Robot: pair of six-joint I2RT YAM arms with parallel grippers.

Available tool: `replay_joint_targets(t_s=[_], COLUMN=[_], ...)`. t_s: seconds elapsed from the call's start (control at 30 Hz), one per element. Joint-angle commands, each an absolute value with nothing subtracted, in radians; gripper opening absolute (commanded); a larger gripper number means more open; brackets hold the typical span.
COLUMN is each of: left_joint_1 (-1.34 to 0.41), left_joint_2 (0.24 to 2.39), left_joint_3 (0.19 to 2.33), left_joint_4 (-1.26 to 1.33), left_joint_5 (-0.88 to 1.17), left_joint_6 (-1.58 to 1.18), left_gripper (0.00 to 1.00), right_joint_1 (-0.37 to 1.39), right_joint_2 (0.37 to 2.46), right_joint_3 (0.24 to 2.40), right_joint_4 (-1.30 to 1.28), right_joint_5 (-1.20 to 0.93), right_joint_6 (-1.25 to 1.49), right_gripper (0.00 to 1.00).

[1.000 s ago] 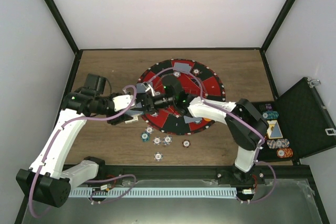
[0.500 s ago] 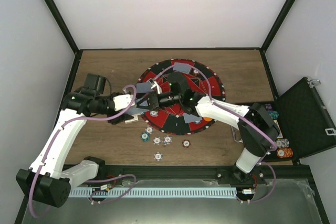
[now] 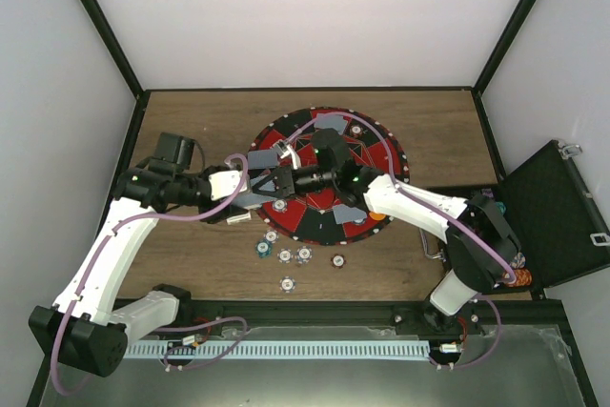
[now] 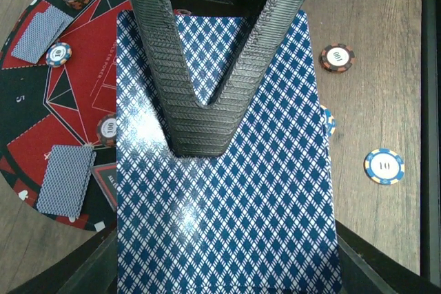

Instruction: Distribute texas hold em gaming equipment

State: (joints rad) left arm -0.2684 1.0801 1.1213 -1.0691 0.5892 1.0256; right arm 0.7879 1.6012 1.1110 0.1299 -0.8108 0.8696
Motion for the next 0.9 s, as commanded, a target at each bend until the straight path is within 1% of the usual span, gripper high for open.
replay_joint_targets(t_s=[0.0,0.07,0.17,0.37,0.4,0.47,0.5,0.53,0.73,0.8,0.87], left_joint_1=[-0.247,-0.247,-0.247,-0.247,-0.247,-0.247,-0.247,-0.247,-0.247,-0.247,-0.247], left_joint_2=[1.060,1.060,1.060,1.061,1.062,1.061,1.060,1.060,1.060,1.058,1.056], left_joint_3=[1.124,1.124,1.126,1.125,1.125,1.123,1.122,1.119,1.117,1.113,1.109], left_joint_4=[-1.096,-1.095,-1.094,-1.094,-1.093,-1.091,-1.092,-1.091,-1.090,-1.089,-1.090], left_joint_5=[0.555,0.556,0.555,0.549,0.549,0.548,0.548,0.548,0.537,0.531,0.526], left_joint_6=[1.028,1.025,1.025,1.025,1.026,1.024,1.023,1.025,1.028,1.034,1.037], left_gripper=[0.04,0.04,0.04,0.04,0.04,0.04,0.04,0.04,0.04,0.04,0.04], right_joint_1=[0.730,0.731,0.730,0.730,0.730,0.731,0.730,0.729,0.707,0.675,0.629], right_joint_2=[1.589,1.592,1.599,1.605,1.603,1.598,1.594,1.590,1.545,1.513,1.469], right_joint_3=[1.076,1.074,1.076,1.070,1.068,1.063,1.062,1.063,1.050,1.020,0.972], right_joint_4=[0.001,0.009,0.018,0.040,0.047,0.055,0.058,0.057,0.026,0.009,0.001], right_joint_5=[-0.766,-0.770,-0.779,-0.794,-0.796,-0.794,-0.792,-0.791,-0.788,-0.794,-0.809], right_joint_6=[0.830,0.838,0.847,0.864,0.868,0.878,0.881,0.884,0.876,0.868,0.864], right_gripper=[0.14,0.18,0.28,0.34,0.32,0.19,0.14,0.12,0.04,0.01,0.01])
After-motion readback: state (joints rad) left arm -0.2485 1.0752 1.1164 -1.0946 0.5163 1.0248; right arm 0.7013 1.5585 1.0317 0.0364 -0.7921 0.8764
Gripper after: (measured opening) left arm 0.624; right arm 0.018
